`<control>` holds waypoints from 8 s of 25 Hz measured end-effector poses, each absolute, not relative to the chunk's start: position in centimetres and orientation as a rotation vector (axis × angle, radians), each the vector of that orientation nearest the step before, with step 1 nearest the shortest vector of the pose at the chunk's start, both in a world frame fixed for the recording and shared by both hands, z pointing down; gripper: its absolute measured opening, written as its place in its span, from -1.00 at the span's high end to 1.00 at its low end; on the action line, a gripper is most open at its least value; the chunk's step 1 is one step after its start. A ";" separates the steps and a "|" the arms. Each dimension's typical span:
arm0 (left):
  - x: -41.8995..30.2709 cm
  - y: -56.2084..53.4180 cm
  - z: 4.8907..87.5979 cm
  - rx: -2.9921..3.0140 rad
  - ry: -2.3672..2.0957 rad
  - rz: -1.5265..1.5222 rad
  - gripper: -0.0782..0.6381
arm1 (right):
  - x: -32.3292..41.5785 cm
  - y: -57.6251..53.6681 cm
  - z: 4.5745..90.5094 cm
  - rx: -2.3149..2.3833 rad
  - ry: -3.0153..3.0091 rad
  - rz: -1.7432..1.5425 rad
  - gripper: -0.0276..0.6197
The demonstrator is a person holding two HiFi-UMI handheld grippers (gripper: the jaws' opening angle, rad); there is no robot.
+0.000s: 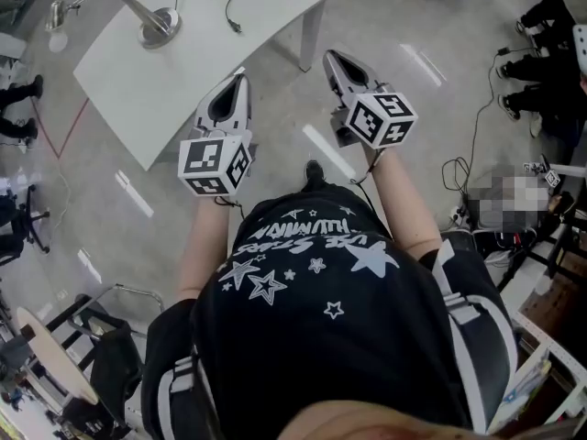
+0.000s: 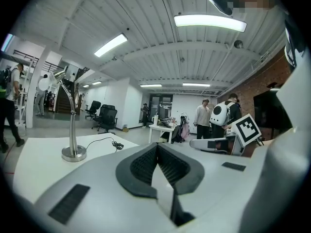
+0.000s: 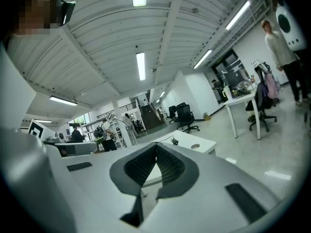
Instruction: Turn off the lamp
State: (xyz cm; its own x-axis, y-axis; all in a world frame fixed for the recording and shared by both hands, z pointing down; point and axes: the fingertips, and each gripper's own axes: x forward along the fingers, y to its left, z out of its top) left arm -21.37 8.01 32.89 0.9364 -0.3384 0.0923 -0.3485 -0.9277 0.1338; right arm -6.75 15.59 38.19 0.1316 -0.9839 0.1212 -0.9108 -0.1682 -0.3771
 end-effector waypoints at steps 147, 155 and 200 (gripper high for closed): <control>9.8 -28.8 56.7 2.110 -1.530 0.783 0.31 | 18.8 -29.6 49.1 -1.145 2.974 -0.930 0.90; 9.3 -28.7 56.1 2.109 -1.505 0.756 0.37 | 15.5 -30.2 50.2 -0.997 3.098 -0.948 0.90; 9.0 -28.3 56.5 2.128 -1.401 0.726 0.37 | 10.0 -29.5 54.9 -0.744 3.301 -1.158 0.90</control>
